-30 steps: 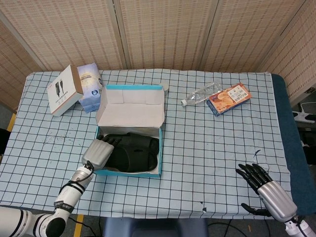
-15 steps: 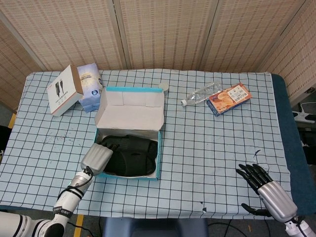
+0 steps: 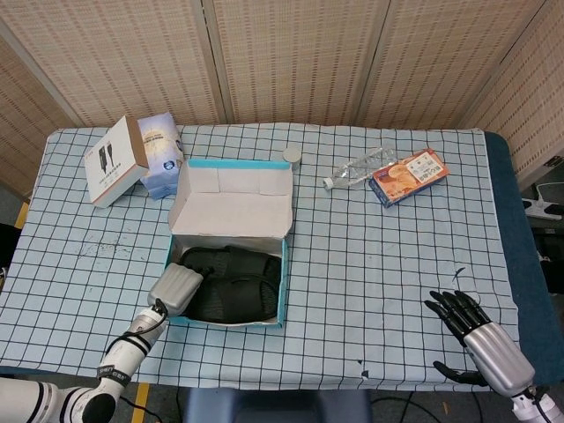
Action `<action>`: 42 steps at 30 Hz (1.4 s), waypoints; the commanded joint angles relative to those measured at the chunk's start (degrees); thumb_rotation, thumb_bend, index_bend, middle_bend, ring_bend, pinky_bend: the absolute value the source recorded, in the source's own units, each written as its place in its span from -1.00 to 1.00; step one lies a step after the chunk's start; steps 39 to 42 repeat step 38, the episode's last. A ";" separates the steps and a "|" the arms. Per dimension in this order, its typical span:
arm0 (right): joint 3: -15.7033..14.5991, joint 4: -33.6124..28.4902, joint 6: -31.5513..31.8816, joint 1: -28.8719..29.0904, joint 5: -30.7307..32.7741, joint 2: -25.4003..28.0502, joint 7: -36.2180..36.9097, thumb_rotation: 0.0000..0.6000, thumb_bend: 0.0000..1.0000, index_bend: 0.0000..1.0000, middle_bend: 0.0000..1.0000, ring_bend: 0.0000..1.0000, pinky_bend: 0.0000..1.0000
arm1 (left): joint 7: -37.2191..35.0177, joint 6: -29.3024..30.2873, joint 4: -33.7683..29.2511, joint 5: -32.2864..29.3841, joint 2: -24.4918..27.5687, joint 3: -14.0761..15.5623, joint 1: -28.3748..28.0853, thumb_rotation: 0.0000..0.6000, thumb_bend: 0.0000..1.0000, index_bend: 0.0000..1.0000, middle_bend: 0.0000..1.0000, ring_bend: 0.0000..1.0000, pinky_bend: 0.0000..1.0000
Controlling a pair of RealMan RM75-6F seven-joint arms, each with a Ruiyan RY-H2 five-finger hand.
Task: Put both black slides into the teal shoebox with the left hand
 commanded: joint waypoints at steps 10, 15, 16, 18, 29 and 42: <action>-0.01 -0.30 -0.77 0.15 0.17 -0.03 -0.54 0.76 -0.69 -1.00 -1.00 -1.00 -1.00 | -3.64 3.51 -0.25 12.57 -0.15 -2.78 1.87 1.00 -0.13 -0.73 -0.38 -0.47 -0.44; -0.06 -0.39 -0.35 -0.04 0.03 0.11 -0.50 0.76 -0.69 -1.00 -1.00 -1.00 -1.00 | -2.02 5.39 -4.69 14.49 2.14 -4.07 2.47 1.00 -0.13 -0.78 -0.43 -0.54 -0.50; -0.03 -0.36 -0.16 -0.11 0.02 0.14 -0.46 0.76 -0.69 -1.00 -1.00 -1.00 -1.00 | -1.78 5.76 -5.62 14.73 2.81 -4.16 2.70 1.00 -0.13 -0.79 -0.43 -0.54 -0.50; 0.04 -0.27 0.09 -0.20 0.01 0.14 -0.42 0.76 -0.69 -1.00 -1.00 -1.00 -1.00 | -1.68 7.19 -8.11 15.88 4.71 -4.14 3.69 1.00 -0.13 -0.80 -0.46 -0.56 -0.51; 2.12 -0.26 2.47 -2.31 1.97 -1.81 -7.43 0.76 -0.69 -1.00 -1.00 -1.00 -1.00 | -24.21 38.04 10.41 46.53 7.52 11.39 31.84 1.00 -0.15 -1.00 -1.00 -1.00 -0.80; 3.82 -3.89 1.49 -4.52 6.65 -4.13 -17.24 0.76 -0.69 -1.00 -1.00 -1.00 -1.00 | -36.80 36.98 20.59 41.16 6.38 9.48 39.20 1.00 -0.18 -1.00 -1.00 -1.00 -0.89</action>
